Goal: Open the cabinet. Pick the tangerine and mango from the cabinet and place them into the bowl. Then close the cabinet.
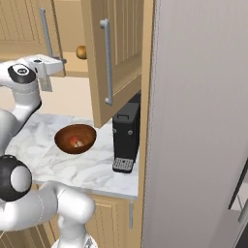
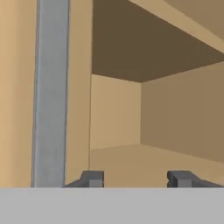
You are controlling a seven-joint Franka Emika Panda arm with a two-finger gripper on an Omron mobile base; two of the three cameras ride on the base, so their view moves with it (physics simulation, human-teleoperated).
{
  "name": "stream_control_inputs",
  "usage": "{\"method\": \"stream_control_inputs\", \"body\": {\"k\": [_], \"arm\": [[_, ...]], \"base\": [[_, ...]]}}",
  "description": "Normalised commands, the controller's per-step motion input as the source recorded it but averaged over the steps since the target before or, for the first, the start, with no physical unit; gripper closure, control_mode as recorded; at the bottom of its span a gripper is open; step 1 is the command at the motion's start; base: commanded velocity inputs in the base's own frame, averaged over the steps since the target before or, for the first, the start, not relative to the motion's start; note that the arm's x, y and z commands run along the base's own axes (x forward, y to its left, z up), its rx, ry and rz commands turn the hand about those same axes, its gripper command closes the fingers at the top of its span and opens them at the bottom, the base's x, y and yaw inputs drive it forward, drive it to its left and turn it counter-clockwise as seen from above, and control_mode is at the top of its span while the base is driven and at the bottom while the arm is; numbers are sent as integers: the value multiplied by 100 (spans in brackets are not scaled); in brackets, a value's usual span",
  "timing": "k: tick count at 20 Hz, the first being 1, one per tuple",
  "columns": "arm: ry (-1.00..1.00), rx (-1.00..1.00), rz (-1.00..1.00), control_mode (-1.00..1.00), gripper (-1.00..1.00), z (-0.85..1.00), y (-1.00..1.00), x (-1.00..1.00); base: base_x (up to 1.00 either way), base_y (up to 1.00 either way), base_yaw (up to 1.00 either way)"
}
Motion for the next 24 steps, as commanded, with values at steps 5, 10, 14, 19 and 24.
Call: {"method": "stream_control_inputs", "body": {"k": [5, 10, 14, 19, 24], "arm": [[0, 0, 8, -100, -100, -4, -3, -95], [8, 0, 3, -100, -100, -22, -15, -100], [13, 0, 0, -100, -100, -5, -36, -100], [7, 2, 16, -100, -100, 27, -50, -93], [5, 5, 18, -100, -100, 13, -72, -99]], "base": [[0, 0, 0], [0, 0, 0], [0, 0, 0], [0, 0, 0], [0, 0, 0]]}}
